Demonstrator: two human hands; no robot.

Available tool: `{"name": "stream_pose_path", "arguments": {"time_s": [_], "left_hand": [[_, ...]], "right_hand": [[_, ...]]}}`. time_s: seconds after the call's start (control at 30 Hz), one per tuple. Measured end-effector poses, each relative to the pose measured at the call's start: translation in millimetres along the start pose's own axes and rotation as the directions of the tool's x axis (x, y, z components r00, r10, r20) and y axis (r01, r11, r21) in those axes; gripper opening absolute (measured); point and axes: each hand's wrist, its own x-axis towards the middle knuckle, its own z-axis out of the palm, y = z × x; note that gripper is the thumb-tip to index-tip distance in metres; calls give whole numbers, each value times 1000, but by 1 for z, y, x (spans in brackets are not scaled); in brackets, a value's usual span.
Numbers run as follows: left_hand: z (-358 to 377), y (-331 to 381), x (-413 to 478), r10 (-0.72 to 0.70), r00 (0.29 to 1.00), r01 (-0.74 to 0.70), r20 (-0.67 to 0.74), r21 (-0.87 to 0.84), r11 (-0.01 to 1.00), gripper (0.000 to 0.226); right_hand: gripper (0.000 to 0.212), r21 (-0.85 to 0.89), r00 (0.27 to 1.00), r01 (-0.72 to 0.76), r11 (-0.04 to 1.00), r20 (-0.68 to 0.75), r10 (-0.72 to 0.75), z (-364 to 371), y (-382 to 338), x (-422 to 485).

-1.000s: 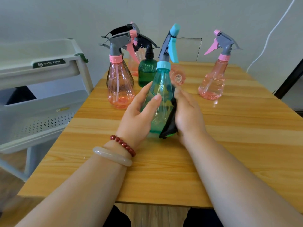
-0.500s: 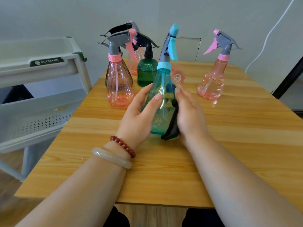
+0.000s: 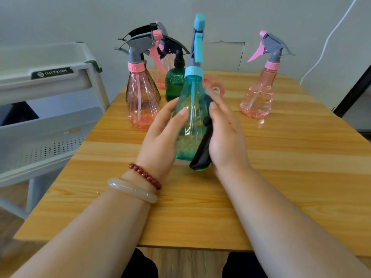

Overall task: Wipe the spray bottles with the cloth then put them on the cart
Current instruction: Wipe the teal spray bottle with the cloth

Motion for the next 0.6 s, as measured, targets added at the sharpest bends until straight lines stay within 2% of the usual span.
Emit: {"name": "stream_pose_path", "arguments": {"time_s": [0.07,0.13,0.2,0.27,0.3,0.5,0.6], "left_hand": [[1,0,1,-45,999,43,-16,-125,991,43],[2,-1,2,-75,996,68,-42,-144,987,42],[4,-1,2,-59,997,57,-52,-38,998,38],[5,-2,2,-3,997,11,-81,103,995,16],[5,-1,1,18,996,-4,-90,148,989,16],[10,2,-4,109,993,-115,47,154,981,50],[9,1,-4,142,989,-148,46,174,974,46]], "right_hand": [[32,171,989,-140,975,-20,146,1,2,4],[31,137,989,-136,981,-33,142,1,1,4],[37,-13,998,-37,999,-42,37,0,-1,0],[43,-169,996,79,982,-36,-86,-4,-1,-2],[45,-232,991,120,965,-37,-132,-6,0,-1],[43,-427,946,295,855,7,-323,0,4,-3],[42,-406,924,375,833,97,-369,-1,5,-3]]}}
